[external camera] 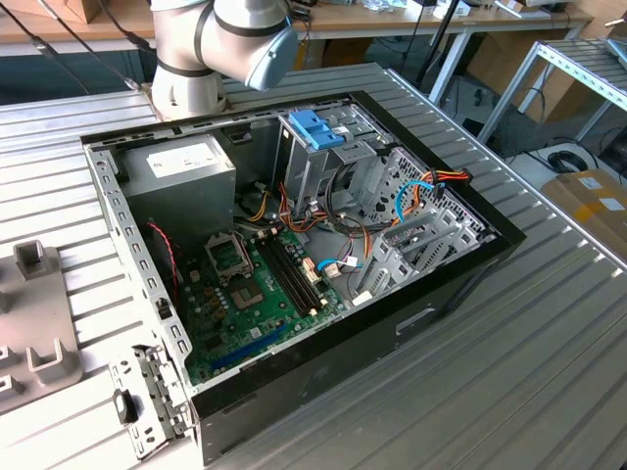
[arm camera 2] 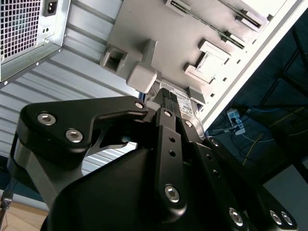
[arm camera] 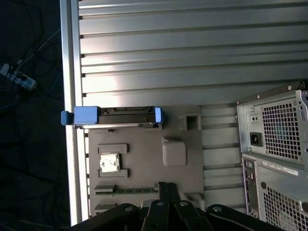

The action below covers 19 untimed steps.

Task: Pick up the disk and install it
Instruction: 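Reach for the disk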

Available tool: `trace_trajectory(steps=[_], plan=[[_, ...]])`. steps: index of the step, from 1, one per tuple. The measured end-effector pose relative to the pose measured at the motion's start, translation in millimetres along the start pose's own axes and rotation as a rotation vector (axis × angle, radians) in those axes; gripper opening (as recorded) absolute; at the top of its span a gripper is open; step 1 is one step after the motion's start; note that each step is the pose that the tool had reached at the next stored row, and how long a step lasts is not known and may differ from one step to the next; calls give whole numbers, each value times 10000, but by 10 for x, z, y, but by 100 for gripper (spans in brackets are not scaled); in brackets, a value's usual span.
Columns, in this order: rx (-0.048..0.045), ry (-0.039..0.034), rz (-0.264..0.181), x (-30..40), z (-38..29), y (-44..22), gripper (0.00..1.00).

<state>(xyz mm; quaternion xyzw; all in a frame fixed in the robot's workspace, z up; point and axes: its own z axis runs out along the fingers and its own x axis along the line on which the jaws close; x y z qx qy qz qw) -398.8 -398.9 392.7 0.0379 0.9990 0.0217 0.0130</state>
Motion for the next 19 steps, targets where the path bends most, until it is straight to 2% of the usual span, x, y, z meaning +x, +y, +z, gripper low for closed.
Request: trace_trajectory(steps=[19], plan=[[-1,-1,-1,252,-3,-19,10]])
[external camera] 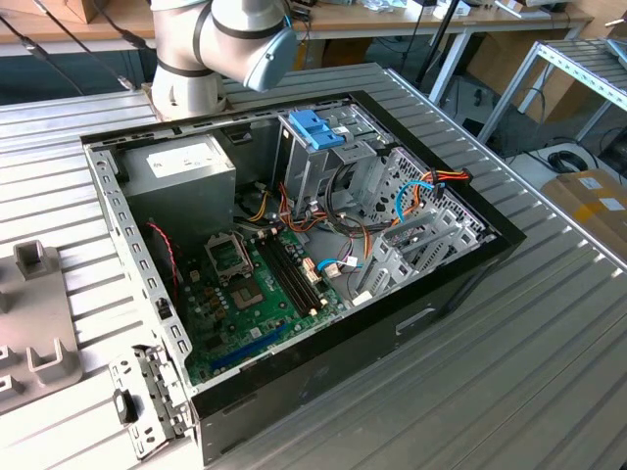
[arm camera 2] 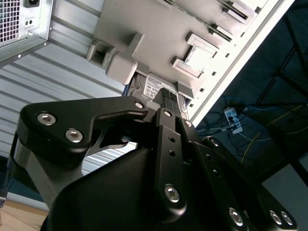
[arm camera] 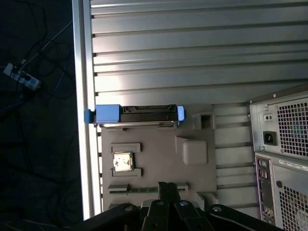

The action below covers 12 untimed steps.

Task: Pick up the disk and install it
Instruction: 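Reach for the disk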

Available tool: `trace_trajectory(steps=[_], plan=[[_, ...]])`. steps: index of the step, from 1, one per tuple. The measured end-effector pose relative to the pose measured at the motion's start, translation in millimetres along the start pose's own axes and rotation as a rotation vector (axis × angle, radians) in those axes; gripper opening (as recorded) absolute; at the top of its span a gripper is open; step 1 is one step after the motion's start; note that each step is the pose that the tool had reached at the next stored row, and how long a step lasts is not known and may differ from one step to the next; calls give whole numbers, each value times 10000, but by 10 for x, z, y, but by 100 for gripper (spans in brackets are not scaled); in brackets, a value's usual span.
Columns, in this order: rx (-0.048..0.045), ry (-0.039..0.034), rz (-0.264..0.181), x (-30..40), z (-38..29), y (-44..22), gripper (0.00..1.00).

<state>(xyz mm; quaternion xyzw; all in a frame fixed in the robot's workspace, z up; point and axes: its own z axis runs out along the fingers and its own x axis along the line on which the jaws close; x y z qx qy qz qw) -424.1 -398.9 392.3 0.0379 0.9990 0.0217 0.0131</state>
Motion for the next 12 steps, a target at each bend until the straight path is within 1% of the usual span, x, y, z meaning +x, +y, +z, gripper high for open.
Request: trace_trajectory(steps=[5,8,12], plan=[[0,-1,0,44,0,-3,10],[0,-1,0,65,1,7,10],[0,0,0,73,2,23,10]])
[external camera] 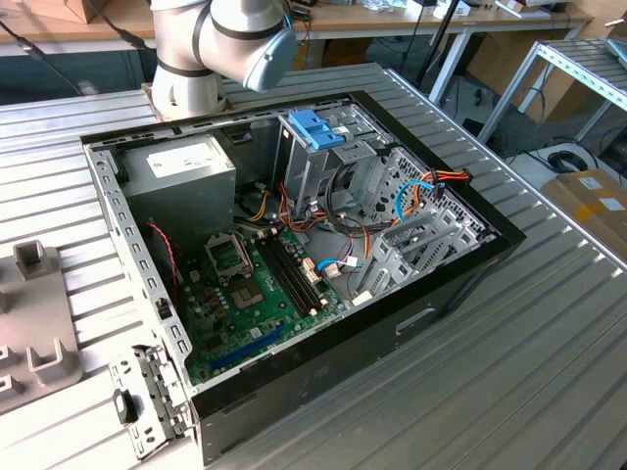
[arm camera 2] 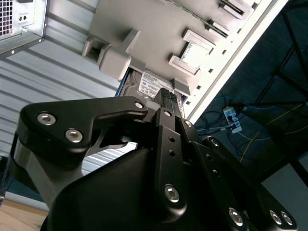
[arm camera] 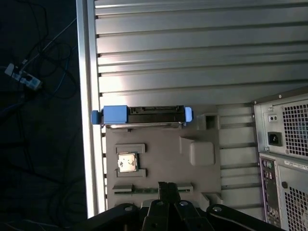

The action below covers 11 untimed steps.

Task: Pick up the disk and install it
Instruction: 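Reach for the disk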

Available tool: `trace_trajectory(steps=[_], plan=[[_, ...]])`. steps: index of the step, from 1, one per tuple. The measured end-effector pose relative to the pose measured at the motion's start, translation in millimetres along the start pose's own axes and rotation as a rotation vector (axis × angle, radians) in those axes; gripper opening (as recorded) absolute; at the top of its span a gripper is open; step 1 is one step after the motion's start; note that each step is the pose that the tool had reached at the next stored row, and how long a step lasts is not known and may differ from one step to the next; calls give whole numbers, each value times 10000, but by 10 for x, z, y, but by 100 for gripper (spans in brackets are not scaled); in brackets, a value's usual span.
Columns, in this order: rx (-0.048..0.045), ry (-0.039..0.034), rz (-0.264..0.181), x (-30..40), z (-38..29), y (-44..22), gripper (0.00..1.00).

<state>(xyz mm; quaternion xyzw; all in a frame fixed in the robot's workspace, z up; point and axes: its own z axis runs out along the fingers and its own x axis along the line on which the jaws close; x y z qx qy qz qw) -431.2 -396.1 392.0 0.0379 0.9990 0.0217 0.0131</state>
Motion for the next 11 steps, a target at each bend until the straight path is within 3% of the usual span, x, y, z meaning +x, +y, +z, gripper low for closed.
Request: trace_trajectory(steps=[11], plan=[[0,0,0,1,1,14,10]])
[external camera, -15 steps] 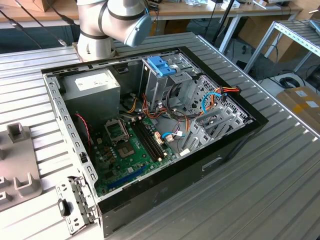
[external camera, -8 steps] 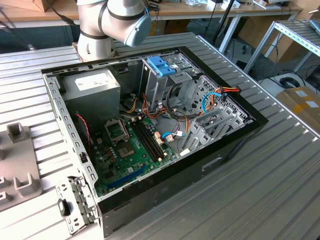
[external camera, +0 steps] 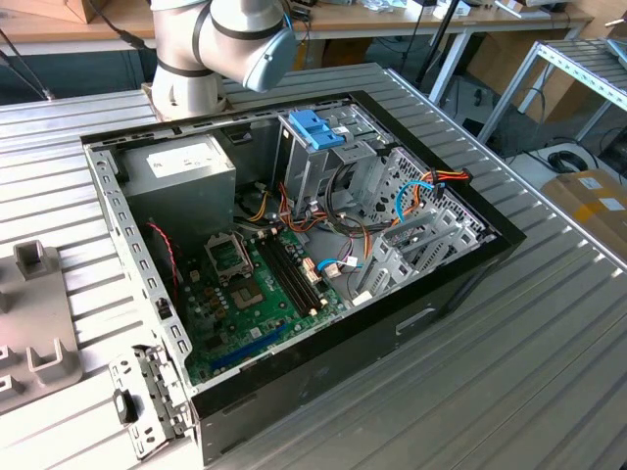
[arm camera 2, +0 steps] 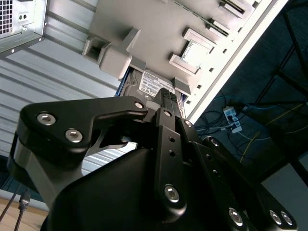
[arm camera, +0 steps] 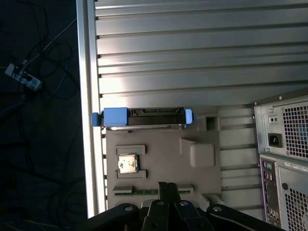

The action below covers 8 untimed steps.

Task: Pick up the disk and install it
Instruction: 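Reach for the disk, then pick up the disk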

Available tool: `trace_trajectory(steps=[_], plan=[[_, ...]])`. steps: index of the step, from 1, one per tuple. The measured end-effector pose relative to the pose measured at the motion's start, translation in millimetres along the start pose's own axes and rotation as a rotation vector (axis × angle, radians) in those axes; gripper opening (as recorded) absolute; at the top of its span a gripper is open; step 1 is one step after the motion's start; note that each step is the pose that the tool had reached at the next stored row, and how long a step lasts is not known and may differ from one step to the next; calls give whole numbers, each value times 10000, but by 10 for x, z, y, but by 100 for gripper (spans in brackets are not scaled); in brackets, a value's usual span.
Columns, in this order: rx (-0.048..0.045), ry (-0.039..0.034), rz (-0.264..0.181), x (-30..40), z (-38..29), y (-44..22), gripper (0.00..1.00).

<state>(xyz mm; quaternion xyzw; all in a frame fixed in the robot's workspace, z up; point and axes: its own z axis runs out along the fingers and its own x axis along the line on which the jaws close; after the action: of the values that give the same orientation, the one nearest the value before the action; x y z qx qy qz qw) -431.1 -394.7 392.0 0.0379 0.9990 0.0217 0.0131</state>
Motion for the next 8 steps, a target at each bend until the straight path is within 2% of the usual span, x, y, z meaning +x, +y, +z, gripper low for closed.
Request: trace_trajectory(steps=[5,8], plan=[[0,0,-1,0,0,2,10],[-15,31,-689,0,0,2,10]])
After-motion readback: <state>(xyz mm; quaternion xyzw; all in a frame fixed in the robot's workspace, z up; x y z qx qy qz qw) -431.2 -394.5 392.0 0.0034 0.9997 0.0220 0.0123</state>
